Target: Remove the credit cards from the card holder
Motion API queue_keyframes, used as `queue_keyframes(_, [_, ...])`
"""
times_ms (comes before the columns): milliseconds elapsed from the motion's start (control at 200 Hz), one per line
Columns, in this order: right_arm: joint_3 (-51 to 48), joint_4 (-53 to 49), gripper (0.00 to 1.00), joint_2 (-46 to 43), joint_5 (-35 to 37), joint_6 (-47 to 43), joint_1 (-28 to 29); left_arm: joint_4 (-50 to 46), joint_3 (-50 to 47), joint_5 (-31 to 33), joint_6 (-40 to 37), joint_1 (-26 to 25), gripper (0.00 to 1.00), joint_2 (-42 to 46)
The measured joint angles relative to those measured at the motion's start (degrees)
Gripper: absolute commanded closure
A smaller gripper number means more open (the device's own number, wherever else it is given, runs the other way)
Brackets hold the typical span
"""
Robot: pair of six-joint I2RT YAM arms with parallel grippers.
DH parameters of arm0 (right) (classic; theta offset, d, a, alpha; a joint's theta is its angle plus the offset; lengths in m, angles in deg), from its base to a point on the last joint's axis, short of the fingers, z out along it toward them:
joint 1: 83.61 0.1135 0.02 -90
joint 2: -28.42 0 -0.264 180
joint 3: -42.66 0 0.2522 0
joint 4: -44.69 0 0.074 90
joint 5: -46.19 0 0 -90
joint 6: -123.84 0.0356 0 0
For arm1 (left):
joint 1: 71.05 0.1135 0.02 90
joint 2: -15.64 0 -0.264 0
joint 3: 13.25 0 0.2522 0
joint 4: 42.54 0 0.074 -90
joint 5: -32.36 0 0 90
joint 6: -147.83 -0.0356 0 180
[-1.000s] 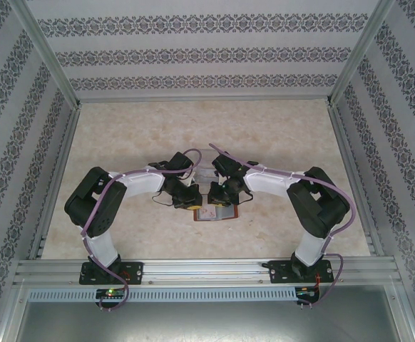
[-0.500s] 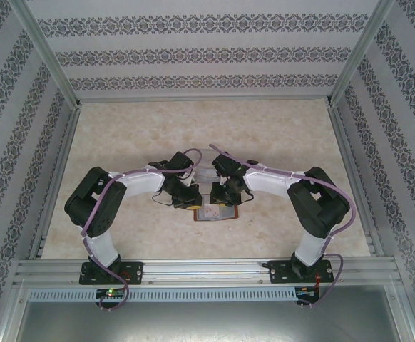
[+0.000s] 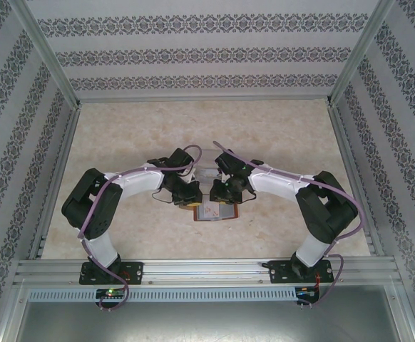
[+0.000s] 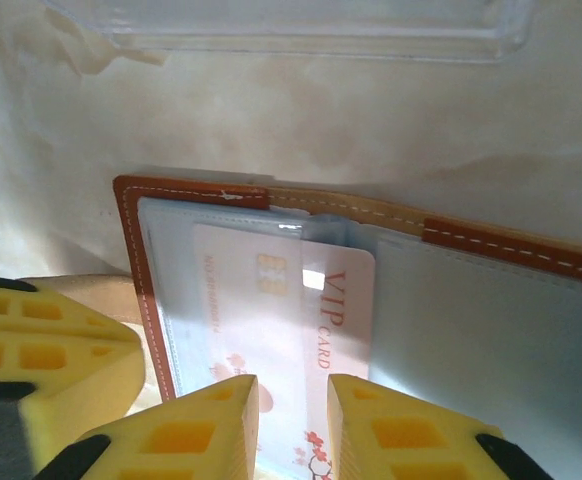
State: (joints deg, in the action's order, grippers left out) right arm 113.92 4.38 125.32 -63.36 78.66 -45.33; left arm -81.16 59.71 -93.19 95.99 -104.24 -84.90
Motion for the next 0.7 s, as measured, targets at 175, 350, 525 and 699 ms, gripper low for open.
queue_keyframes(175, [-0.63, 0.50, 0.74, 0.00, -0.90, 0.02, -0.31, -0.07, 1.79, -0.04, 0.00, -1.25, 0.90, -0.04])
queue_keyframes(350, [-1.03, 0.72, 0.74, 0.02, -1.16, 0.04, -0.33, -0.02, 2.99, -0.24, 0.02, -2.16, 0.90, -1.53])
queue_keyframes(525, [-1.55, 0.85, 0.73, 0.26, -1.53, 0.02, -0.70, -0.28, 2.99, -0.02, -0.15, -2.45, 0.90, -3.06])
queue_keyframes(699, [-2.27, 1.81, 0.73, 1.11, -1.86, 0.04, -1.07, -0.72, 2.99, 0.24, -0.42, -2.45, 0.90, -4.44])
